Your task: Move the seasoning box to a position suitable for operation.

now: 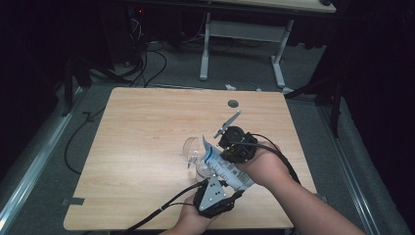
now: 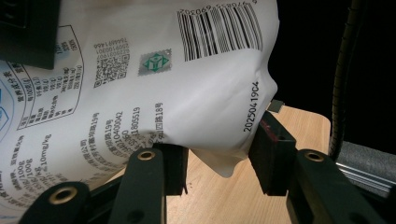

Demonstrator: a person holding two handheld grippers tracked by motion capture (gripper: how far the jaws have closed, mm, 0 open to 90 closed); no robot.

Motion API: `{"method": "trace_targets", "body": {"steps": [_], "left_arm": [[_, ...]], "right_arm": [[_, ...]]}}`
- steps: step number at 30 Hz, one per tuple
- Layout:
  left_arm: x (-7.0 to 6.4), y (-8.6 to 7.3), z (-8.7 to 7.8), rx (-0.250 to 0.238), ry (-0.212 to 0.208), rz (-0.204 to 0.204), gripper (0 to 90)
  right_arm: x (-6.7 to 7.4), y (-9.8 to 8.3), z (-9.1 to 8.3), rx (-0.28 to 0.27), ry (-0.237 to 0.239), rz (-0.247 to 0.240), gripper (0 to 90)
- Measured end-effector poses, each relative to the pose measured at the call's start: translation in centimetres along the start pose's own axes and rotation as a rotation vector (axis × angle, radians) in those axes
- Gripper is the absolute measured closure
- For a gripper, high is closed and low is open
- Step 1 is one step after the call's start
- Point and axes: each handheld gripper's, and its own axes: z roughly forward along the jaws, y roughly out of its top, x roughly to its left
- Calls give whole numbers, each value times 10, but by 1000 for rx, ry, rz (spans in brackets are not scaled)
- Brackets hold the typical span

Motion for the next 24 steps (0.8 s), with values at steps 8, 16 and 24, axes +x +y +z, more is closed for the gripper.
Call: {"method": "trace_targets", "body": {"steps": [8, 16, 24], "left_arm": [[0, 0, 0, -3, 1, -2, 611], [0, 0, 0, -5, 1, -5, 611], [0, 1, 0, -7, -1, -5, 613]], "right_arm": [[0, 0, 0, -1, 1, 1, 900], [0, 1, 1, 1, 0, -2, 900], [0, 1, 1, 0, 1, -3, 900]]}}
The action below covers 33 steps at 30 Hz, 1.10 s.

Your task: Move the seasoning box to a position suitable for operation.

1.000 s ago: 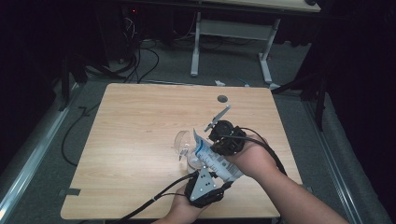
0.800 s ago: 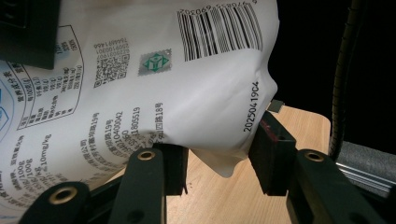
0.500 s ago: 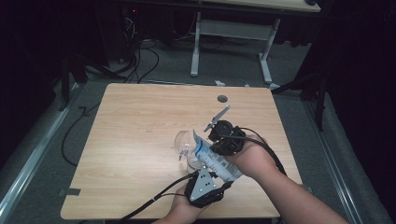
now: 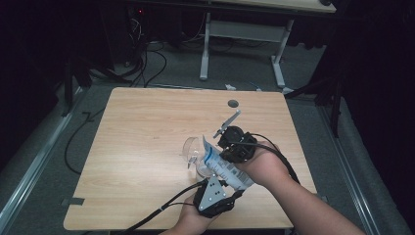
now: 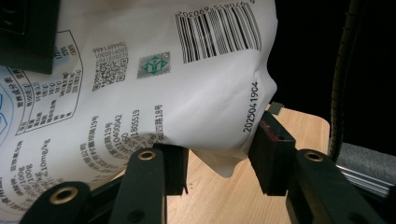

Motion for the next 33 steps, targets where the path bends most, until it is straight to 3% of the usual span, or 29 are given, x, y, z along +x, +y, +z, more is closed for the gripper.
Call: {"method": "trace_targets", "body": {"steps": [33], "left_arm": [[1, 2, -1, -8, 1, 3, 617]], "right_arm": [[-1, 2, 1, -3, 7, -4, 900]]}}
